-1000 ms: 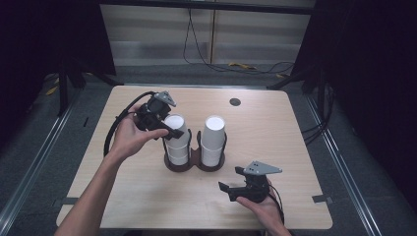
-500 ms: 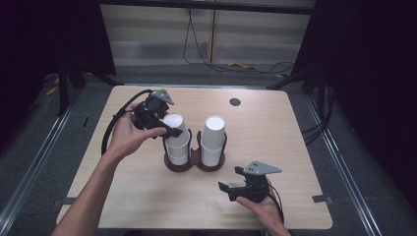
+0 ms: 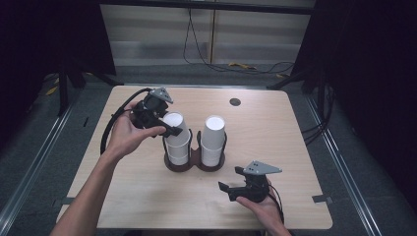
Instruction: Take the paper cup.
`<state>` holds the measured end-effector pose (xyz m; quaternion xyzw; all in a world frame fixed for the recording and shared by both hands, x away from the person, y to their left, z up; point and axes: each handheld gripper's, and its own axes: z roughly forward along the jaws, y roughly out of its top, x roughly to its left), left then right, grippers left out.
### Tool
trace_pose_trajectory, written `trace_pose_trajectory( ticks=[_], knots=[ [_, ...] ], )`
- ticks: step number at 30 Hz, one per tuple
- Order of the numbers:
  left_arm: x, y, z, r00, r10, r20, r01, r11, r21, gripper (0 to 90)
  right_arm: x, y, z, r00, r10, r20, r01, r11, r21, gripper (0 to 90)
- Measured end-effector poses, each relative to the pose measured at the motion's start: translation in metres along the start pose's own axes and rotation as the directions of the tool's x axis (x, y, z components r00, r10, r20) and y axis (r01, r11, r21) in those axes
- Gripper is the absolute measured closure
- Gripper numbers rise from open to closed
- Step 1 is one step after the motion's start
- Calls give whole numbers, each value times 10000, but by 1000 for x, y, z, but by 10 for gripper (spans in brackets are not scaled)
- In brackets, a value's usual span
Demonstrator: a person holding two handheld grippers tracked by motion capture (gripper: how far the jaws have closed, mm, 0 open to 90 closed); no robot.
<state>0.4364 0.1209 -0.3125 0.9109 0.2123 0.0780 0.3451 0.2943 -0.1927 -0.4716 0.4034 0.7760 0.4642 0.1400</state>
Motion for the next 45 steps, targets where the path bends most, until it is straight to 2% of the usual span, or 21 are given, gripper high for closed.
trace_pose_trajectory(
  ticks=[10, 14, 17, 20, 27, 28, 30, 31, 36, 39, 45],
  knots=[
    [0, -1, -9, 9999, -47, 89, 52, 9986, -521, 335, 0, 0, 0, 10000, 2, -11, -2, 10000, -3, 157],
    [-1, -3, -13, 10000, 30, -23, -31, 9974, -725, 335, 0, 0, 0, 10000, 50, 1, -50, 10000, -26, 156],
    [-2, -5, -17, 9998, -59, -183, 43, 9962, -864, 335, 0, 0, 0, 10000, 13, -4, -13, 10000, -11, 156],
    [0, -9, -21, 9997, -163, -195, 137, 9922, -1238, 334, 0, 0, 0, 10000, 4, 4, -4, 10000, -35, 156],
    [1, -19, -30, 9995, -217, -226, 176, 9858, -1670, 334, 0, 0, 0, 10000, 31, 1, -31, 10000, -28, 156],
    [0, -20, -30, 9993, -317, -198, 275, 9823, -1854, 334, 0, 0, 0, 10000, 33, 7, -33, 10000, -36, 156],
    [-2, -22, -32, 9996, -218, -191, 177, 9810, -1931, 334, 0, 0, 0, 10000, 41, 6, -41, 10000, -57, 156],
    [-3, -23, -33, 9996, -254, -94, 228, 9775, -2097, 334, 0, 0, 0, 10000, 51, 3, -51, 10000, -70, 156],
    [-8, -27, -35, 9998, -196, -61, 177, 9743, -2246, 334, 1, 1, -1, 10000, 52, -48, -53, 9999, -147, 156],
    [-11, -30, -37, 9997, -258, -30, 242, 9683, -2487, 335, 1, 1, -2, 9999, 37, -104, -39, 9997, -228, 155],
    [-16, -37, -39, 9998, -199, 4, 193, 9639, -2654, 335, 3, 2, -1, 9999, 42, -109, -44, 9998, -189, 155]
  ],
)
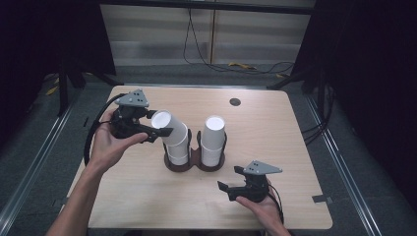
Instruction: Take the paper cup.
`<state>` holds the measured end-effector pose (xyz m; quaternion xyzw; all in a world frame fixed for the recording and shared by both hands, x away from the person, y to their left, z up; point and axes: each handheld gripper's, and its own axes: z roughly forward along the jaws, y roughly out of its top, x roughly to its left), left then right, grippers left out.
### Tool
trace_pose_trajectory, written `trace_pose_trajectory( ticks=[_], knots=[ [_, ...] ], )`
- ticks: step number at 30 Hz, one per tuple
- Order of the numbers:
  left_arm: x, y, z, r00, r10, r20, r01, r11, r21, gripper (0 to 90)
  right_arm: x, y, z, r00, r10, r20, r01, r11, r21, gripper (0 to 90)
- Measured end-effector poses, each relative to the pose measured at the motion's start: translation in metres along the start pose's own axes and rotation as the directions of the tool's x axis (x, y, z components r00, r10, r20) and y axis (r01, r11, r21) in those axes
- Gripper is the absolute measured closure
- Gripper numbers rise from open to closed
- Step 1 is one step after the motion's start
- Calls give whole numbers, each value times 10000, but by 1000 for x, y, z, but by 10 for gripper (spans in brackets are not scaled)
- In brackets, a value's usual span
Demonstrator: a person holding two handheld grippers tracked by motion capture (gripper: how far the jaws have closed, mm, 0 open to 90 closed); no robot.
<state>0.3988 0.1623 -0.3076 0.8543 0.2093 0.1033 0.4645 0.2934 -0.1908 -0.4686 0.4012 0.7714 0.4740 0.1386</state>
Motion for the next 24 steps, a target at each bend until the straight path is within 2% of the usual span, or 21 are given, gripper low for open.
trace_pose_trajectory(
  ticks=[7, 9, 13, 15, 17, 19, 20, 24],
  knots=[
    [-8, -4, -3, 9995, 255, 204, -250, 9995, -211, 335, 3, 4, -2, 9997, -101, -235, 94, 9995, -302, 144],
    [-12, -7, -2, 9986, 417, 321, -410, 9989, -208, 334, 4, 5, -3, 9994, -125, -327, 113, 9993, -362, 139],
    [-17, -13, 1, 9977, 385, 558, -372, 9990, -251, 333, 7, 8, -3, 9982, -286, -521, 260, 9984, -493, 137],
    [-21, -16, 2, 9970, 533, 556, -521, 9984, -217, 333, 8, 10, -3, 9978, -325, -583, 293, 9981, -535, 136],
    [-23, -19, 3, 9965, 422, 728, -399, 9987, -332, 333, 10, 11, -4, 9968, -387, -694, 345, 9976, -605, 136],
    [-24, -22, 4, 9976, 272, 629, -260, 9995, -199, 332, 12, 13, -4, 9959, -426, -797, 377, 9974, -621, 136],
    [-24, -24, 4, 9970, 219, 736, -200, 9995, -256, 332, 13, 14, -4, 9955, -468, -827, 415, 9971, -643, 136],
    [-26, -32, 6, 9957, 237, 896, -219, 9995, -211, 333, 18, 17, -3, 9905, -603, -1234, 491, 9946, -915, 135]
  ],
)
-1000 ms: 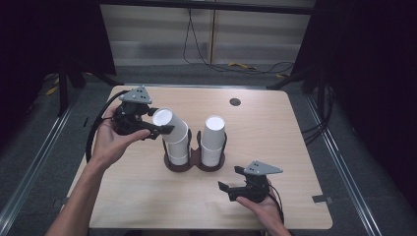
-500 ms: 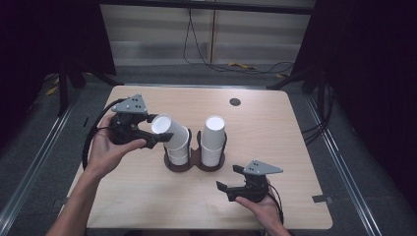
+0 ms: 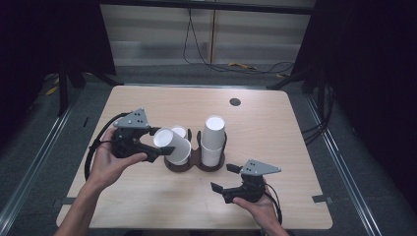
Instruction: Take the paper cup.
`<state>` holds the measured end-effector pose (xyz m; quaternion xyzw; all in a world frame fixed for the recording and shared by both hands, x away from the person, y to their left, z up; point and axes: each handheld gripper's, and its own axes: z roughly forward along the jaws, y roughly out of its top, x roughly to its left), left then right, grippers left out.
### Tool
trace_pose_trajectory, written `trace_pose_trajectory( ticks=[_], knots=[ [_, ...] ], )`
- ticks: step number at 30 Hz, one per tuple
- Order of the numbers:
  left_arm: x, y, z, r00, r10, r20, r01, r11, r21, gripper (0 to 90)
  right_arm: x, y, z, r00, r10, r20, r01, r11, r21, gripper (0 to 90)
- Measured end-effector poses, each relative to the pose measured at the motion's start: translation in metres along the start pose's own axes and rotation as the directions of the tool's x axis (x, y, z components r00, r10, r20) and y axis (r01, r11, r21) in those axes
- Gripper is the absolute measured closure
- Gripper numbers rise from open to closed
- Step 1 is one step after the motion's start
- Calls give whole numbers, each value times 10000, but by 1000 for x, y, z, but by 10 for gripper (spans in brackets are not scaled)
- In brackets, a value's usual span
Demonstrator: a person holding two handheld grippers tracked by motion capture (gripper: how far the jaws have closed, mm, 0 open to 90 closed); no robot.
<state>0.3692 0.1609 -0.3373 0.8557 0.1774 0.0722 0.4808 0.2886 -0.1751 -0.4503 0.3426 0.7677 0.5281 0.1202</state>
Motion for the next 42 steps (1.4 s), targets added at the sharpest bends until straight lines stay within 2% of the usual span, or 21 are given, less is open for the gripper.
trace_pose_trajectory(
  ticks=[4, 6, 14, 18, 24, 27, 30, 36, 38, 42],
  knots=[
    [-2, -6, 4, 9998, 55, 213, -53, 10000, -71, 332, 6, 6, 3, 9988, -275, -414, 269, 9995, -150, 136],
    [-4, -9, 7, 9990, 222, 396, -217, 9997, -113, 331, 9, 9, 5, 9978, -366, -546, 356, 9992, -191, 136],
    [-7, -21, 23, 9958, 267, 881, -297, 9990, 335, 331, 17, 20, 17, 9934, -681, -926, 660, 9975, -255, 138],
    [-6, -27, 29, 9922, 6, 1246, -34, 9997, 224, 330, 19, 24, 23, 9913, -851, -999, 830, 9962, -252, 138],
    [-6, -33, 34, 9884, -193, 1509, 171, 9997, 161, 330, 20, 28, 31, 9886, -909, -1202, 889, 9958, -222, 139],
    [-8, -35, 38, 9872, -152, 1591, 121, 9997, 206, 331, 20, 28, 35, 9869, -970, -1288, 936, 9951, -322, 138],
    [-11, -37, 42, 9864, -269, 1623, 236, 9995, 222, 331, 20, 25, 38, 9852, -1017, -1381, 972, 9945, -386, 138],
    [-16, -39, 51, 9808, -373, 1915, 324, 9991, 288, 331, 19, 20, 42, 9848, -1082, -1362, 1064, 9941, -199, 140],
    [-17, -39, 52, 9810, -372, 1902, 318, 9990, 310, 331, 20, 20, 43, 9834, -1132, -1419, 1106, 9935, -258, 140],
    [-21, -36, 55, 9782, -405, 2038, 346, 9989, 322, 331, 22, 19, 44, 9799, -1381, -1438, 1355, 9904, -277, 139]
  ],
)
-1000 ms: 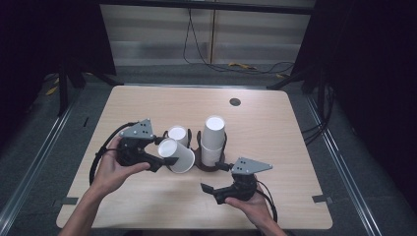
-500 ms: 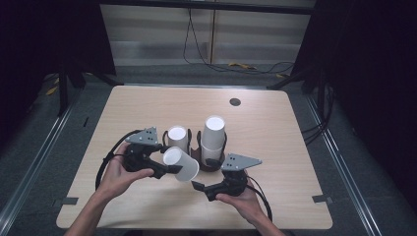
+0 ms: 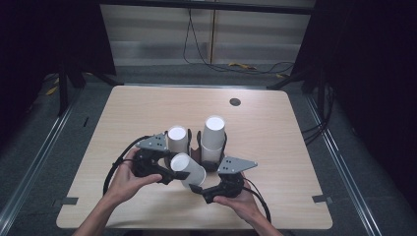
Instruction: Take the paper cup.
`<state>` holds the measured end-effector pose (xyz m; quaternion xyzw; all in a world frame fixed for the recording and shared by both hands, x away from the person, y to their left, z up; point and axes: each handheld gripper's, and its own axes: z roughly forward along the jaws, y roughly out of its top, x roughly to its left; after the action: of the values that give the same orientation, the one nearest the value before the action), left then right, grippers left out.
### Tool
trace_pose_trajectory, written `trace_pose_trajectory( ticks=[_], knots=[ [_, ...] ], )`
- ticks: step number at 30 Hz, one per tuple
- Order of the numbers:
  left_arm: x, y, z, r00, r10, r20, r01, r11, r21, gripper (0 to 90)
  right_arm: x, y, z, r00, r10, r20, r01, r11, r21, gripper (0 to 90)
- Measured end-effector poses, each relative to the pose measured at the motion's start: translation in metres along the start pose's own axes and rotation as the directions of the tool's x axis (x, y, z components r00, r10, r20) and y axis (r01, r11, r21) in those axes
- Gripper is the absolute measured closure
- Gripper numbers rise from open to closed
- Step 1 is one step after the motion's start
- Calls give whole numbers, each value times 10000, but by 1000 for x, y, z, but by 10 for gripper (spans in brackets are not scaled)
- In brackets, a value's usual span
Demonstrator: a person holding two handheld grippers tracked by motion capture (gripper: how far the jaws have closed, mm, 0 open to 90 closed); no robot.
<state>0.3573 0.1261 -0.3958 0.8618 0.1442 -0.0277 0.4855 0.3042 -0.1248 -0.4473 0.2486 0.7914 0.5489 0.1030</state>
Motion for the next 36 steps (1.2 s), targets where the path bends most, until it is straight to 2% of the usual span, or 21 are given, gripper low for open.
trace_pose_trajectory(
  ticks=[3, 11, 12, 14, 18, 23, 28, 30, 32, 34, 36],
  knots=[
    [-2, 1, 1, 9999, 22, 168, -22, 10000, -25, 331, 0, -1, 2, 9999, -106, -8, 106, 9999, 105, 139],
    [-9, 5, 6, 9990, 73, 440, -71, 10000, -54, 331, 4, -2, 7, 9988, -470, -158, 470, 9989, -17, 146],
    [-9, 5, 6, 9989, 122, 442, -116, 9998, -137, 331, 4, -2, 8, 9987, -474, -161, 474, 9989, -13, 156],
    [-10, 5, 5, 9986, 203, 495, -205, 9998, 22, 331, 5, -2, 7, 9985, -507, -182, 505, 9987, -95, 203],
    [-8, 3, 4, 9980, 8, 624, 8, 9997, -253, 332, 4, -3, 5, 9989, -438, -178, 434, 9988, -216, 214],
    [-3, -1, 5, 9961, -223, 855, 246, 9993, -265, 333, 4, -3, 3, 9984, -527, -188, 526, 9986, -83, 228],
    [-2, -4, 6, 9963, -84, 858, 101, 9998, -199, 324, 3, -3, 3, 9982, -536, -261, 540, 9985, 132, 242],
    [-2, -4, 6, 9956, -190, 921, 222, 9992, -332, 318, 3, -3, 2, 9981, -570, -247, 573, 9983, 121, 246],
    [-2, -5, 5, 9950, -240, 973, 288, 9984, -482, 283, 3, -1, 1, 9982, -547, -258, 550, 9985, 84, 250],
    [-2, -4, 4, 9966, -249, 785, 282, 9987, -416, 206, 3, 0, -1, 9984, -516, -217, 516, 9987, -18, 251],
    [-2, -4, 3, 9963, -330, 796, 371, 9980, -511, 169, 1, 1, -4, 9985, -506, -198, 504, 9987, -65, 253]
  ],
)
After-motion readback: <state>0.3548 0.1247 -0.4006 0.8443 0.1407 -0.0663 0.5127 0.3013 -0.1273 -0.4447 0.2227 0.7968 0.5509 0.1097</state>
